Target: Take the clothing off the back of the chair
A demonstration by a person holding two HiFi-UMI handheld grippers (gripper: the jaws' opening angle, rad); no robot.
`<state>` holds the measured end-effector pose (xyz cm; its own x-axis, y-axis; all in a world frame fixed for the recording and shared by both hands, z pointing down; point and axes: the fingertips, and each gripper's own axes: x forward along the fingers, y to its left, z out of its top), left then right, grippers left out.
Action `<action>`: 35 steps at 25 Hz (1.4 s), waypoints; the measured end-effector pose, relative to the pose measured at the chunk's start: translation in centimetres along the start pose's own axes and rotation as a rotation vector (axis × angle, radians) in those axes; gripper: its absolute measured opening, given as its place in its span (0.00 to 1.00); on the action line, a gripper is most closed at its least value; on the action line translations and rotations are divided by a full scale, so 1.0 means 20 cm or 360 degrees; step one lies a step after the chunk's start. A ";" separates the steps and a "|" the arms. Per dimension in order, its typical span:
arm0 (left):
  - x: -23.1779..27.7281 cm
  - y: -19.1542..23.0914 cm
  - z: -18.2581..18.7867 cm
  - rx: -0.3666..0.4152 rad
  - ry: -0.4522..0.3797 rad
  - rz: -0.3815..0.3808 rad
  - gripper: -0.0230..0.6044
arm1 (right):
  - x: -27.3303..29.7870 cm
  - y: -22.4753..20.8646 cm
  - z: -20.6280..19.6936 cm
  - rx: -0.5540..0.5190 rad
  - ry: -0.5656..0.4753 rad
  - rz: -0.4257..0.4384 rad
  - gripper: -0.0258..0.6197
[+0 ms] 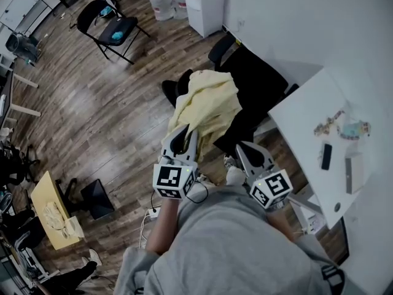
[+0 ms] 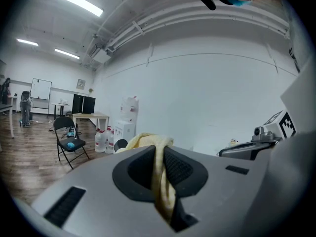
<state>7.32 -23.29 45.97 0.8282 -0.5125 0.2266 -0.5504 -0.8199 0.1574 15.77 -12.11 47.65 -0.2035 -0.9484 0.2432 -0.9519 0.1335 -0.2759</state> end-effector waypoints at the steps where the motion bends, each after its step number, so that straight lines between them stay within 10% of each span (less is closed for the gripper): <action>1: -0.01 0.00 0.00 0.0002 -0.0001 -0.0005 0.14 | -0.01 0.00 -0.01 0.0000 -0.0003 -0.0004 0.09; 35: -0.34 -0.03 -0.05 0.0023 -0.0055 0.0027 0.14 | -0.11 0.28 -0.13 -0.0025 -0.0011 0.0063 0.09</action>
<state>1.87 -19.10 45.27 0.8221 -0.5347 0.1955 -0.5631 -0.8144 0.1401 10.28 -8.46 47.96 -0.2396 -0.9442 0.2261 -0.9465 0.1754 -0.2707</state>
